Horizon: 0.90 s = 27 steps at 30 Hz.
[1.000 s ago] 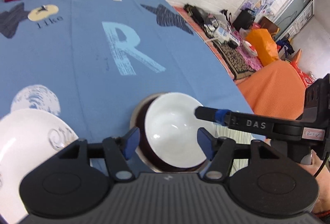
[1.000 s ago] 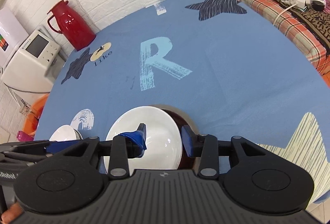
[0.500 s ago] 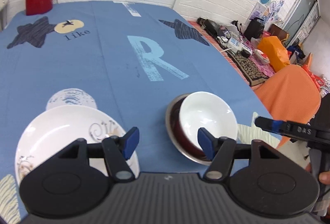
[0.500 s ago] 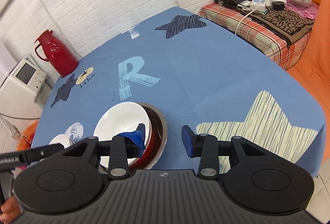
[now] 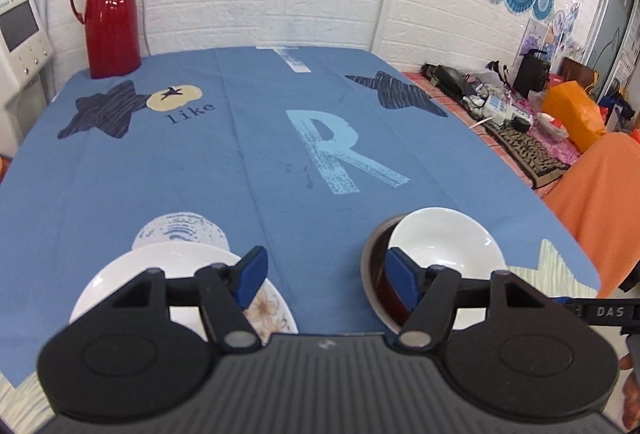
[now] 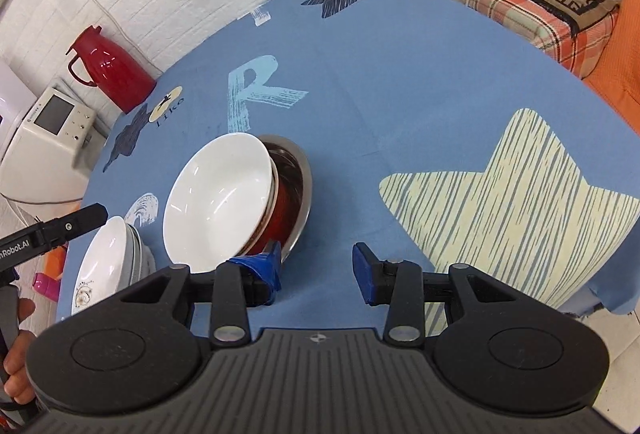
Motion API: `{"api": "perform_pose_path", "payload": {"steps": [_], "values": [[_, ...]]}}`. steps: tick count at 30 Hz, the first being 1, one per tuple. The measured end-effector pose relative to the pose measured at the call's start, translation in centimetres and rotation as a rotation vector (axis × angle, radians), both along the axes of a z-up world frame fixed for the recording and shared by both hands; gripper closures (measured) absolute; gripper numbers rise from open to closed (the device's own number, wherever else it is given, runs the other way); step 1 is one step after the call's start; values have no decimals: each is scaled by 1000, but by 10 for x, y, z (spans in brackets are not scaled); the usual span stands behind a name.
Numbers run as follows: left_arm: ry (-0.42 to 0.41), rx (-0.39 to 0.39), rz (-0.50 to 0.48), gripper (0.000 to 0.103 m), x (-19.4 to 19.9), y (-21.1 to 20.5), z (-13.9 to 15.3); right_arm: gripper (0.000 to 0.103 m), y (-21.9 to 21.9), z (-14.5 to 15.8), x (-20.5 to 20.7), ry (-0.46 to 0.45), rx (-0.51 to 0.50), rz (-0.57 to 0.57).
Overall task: Organize plates and bowls
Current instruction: 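Grasp the rim of the steel bowl holding the nested bowls with the right gripper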
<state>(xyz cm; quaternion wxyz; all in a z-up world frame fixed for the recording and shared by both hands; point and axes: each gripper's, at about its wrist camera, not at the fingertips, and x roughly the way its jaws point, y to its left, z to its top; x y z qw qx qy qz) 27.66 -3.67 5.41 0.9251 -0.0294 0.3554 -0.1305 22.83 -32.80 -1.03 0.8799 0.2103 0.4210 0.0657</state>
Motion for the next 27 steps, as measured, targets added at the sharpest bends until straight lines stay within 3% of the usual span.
{"api": "perform_pose_path", "payload": {"steps": [7,15,21,27], "values": [[42,54,0,35,15,6,-4,79,-5,1,8,10,7,18],[205,26,-101,35,38,28,-4,79,-7,5,8,20,22,42],[215,72,-195,34,46,4,-6,79,-10,5,12,30,25,38],[292,91,-238,34,69,-12,-27,79,-11,4,17,51,20,43]]}}
